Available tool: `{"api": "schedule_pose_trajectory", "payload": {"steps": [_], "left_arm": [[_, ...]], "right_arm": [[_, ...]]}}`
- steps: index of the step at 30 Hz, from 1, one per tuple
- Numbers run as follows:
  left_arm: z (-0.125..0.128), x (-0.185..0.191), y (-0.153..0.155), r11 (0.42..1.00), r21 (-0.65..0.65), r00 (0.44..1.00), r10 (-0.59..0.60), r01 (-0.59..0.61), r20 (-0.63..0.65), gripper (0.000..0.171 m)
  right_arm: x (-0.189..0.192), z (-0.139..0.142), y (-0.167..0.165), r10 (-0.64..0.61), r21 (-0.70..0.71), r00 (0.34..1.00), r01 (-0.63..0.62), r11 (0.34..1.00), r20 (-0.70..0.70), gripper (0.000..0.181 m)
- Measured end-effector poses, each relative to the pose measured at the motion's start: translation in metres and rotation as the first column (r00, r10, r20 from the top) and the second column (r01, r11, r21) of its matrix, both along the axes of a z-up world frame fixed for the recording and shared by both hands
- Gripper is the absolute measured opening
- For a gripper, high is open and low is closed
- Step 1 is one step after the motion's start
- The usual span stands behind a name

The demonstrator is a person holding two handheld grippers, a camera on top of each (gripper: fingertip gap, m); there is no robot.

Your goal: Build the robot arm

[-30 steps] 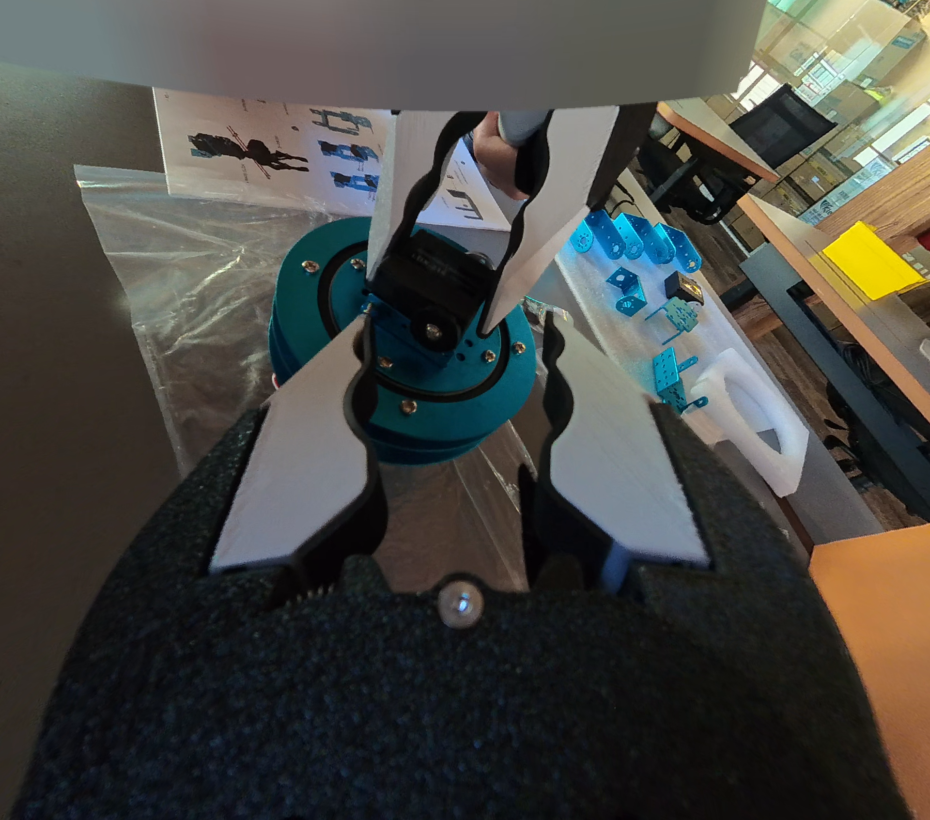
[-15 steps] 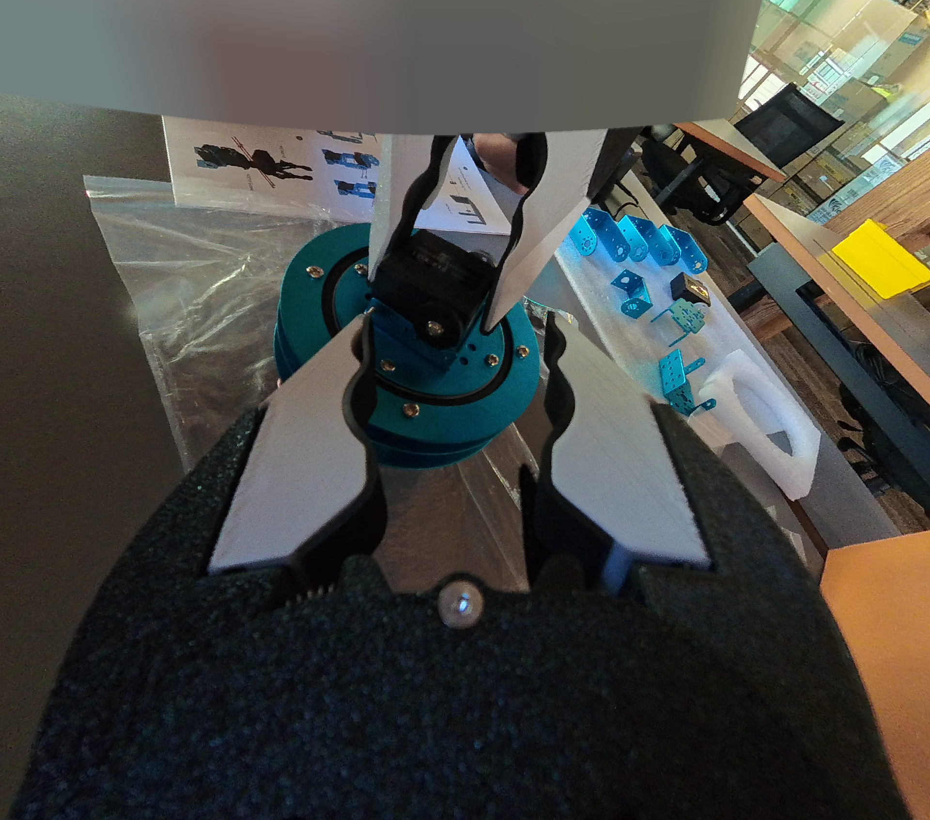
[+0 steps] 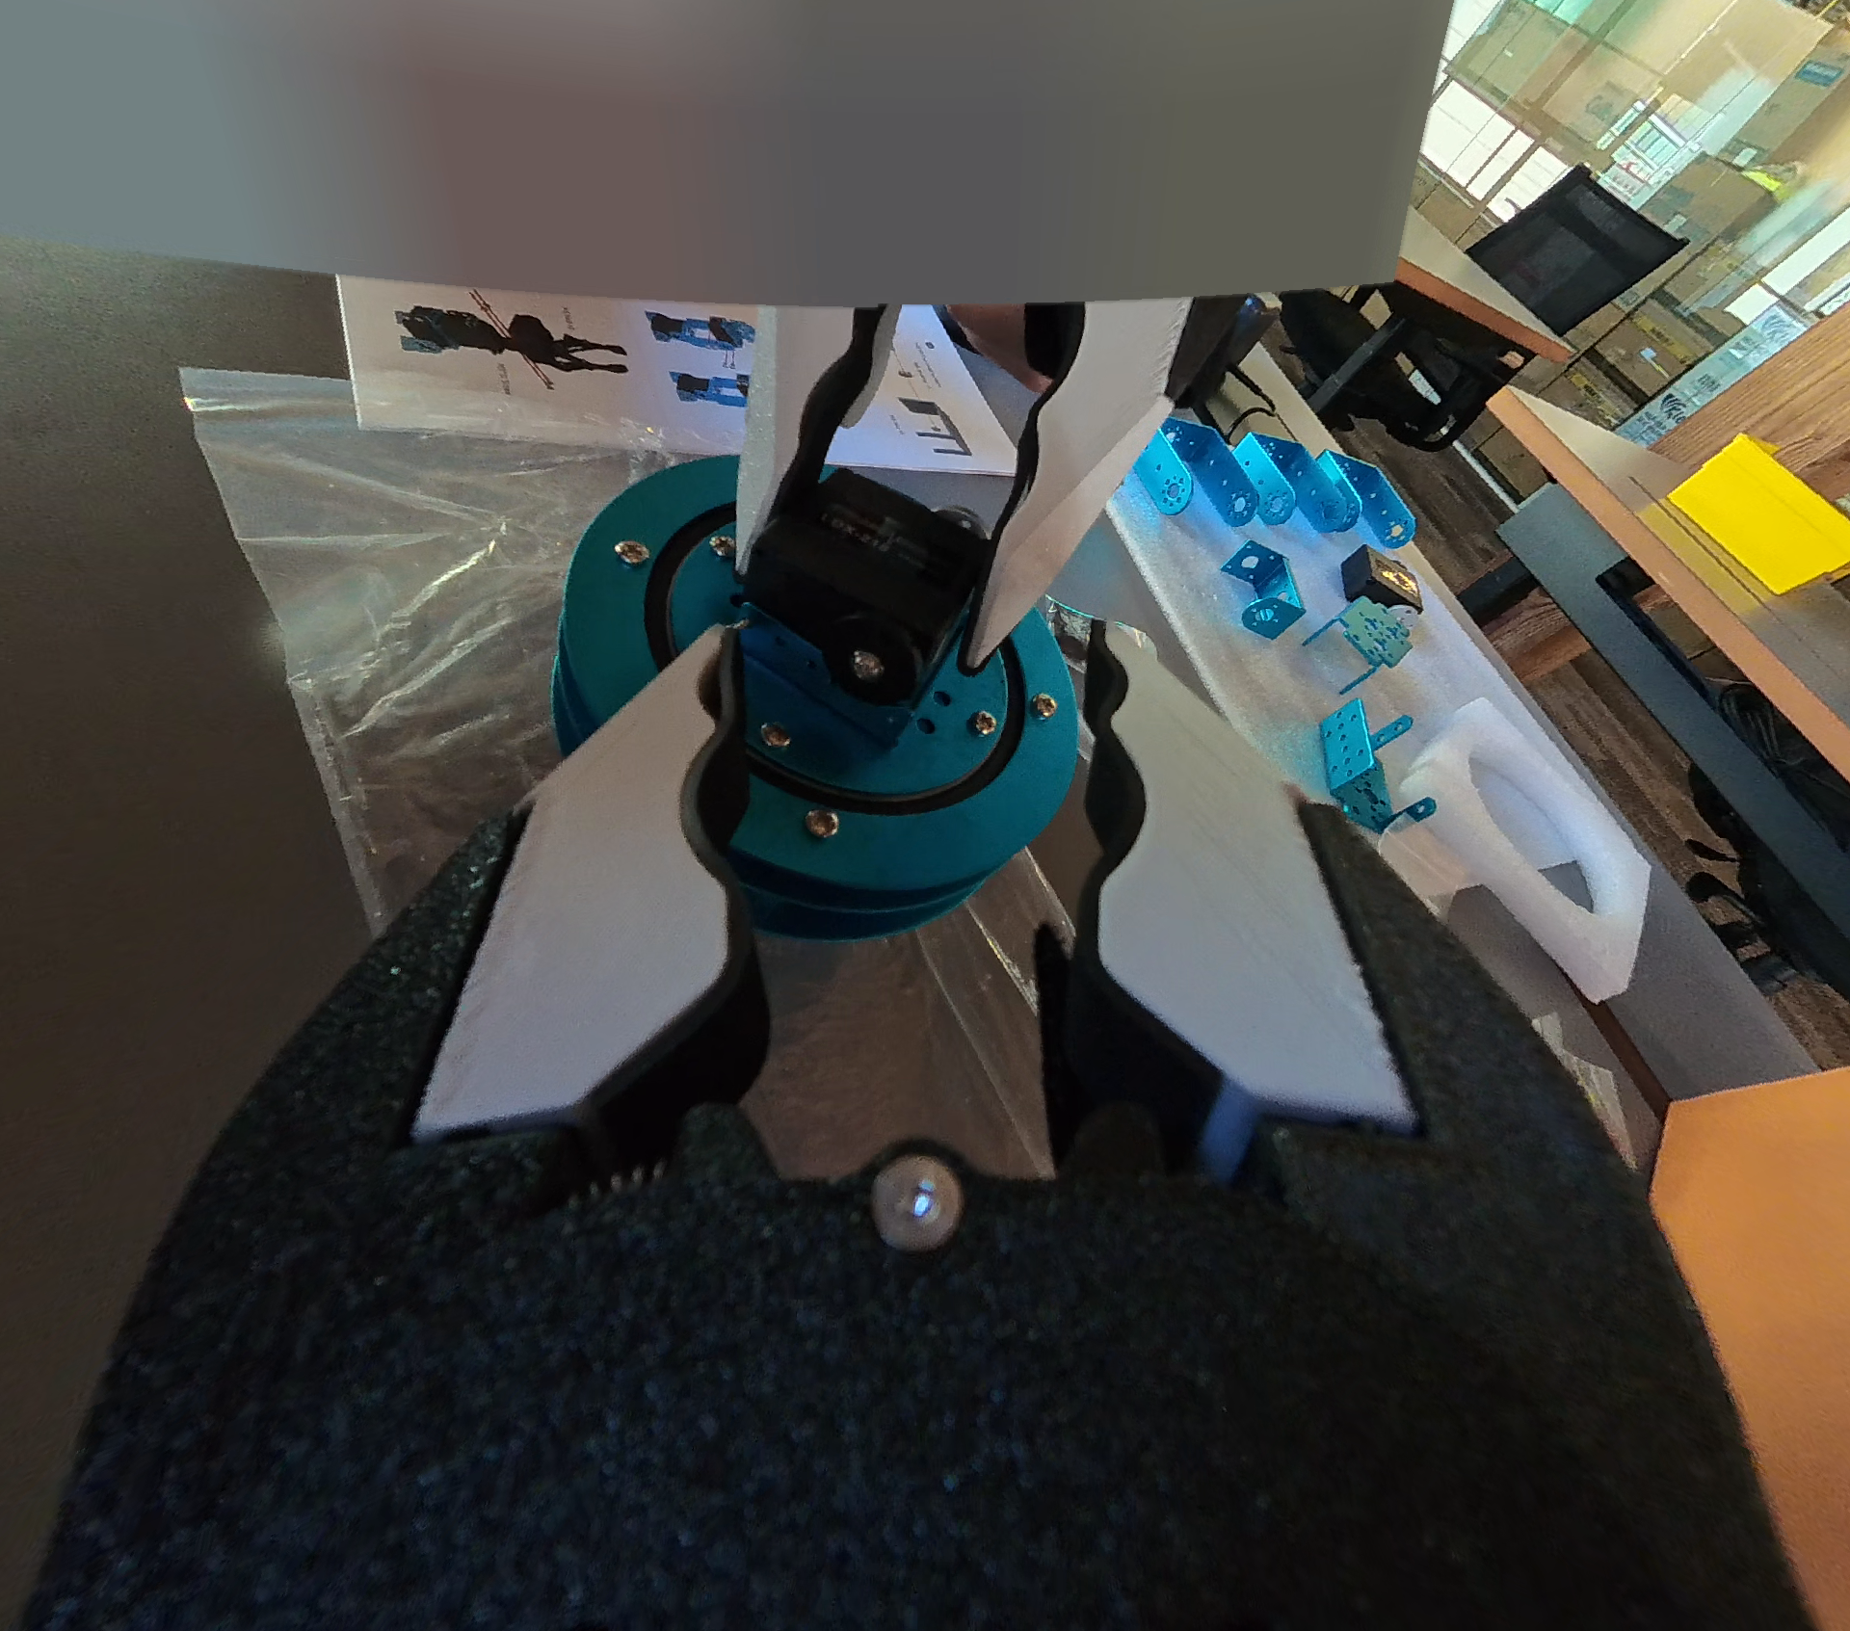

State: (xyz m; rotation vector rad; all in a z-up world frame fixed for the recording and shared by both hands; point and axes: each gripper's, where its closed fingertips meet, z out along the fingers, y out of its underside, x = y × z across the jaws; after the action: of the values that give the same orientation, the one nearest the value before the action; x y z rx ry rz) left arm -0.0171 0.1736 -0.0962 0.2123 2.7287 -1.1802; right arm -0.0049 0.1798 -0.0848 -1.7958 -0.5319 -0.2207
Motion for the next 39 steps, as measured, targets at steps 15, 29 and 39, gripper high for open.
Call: {"api": "schedule_pose_trajectory", "payload": {"steps": [15, 29, 39], "left_arm": [[0.0, 0.003, 0.0, 1.0, -0.005, 1.0, 0.006, -0.006, 0.009, 0.044], [0.002, 0.001, 0.0, 1.0, -0.014, 1.0, -0.002, 0.002, 0.008, 0.044], [-0.003, -0.001, -0.002, 1.0, -0.022, 0.999, 0.001, -0.002, -0.047, 0.045]], "right_arm": [[0.007, 0.004, 0.0, -0.026, 0.023, 1.0, 0.026, 0.999, -0.005, 0.064], [0.029, 0.026, -0.016, -0.061, 0.048, 0.991, 0.067, 0.997, -0.118, 0.061], [0.056, 0.02, -0.021, -0.118, -0.042, 0.94, 0.11, 0.993, -0.321, 0.061]]}}
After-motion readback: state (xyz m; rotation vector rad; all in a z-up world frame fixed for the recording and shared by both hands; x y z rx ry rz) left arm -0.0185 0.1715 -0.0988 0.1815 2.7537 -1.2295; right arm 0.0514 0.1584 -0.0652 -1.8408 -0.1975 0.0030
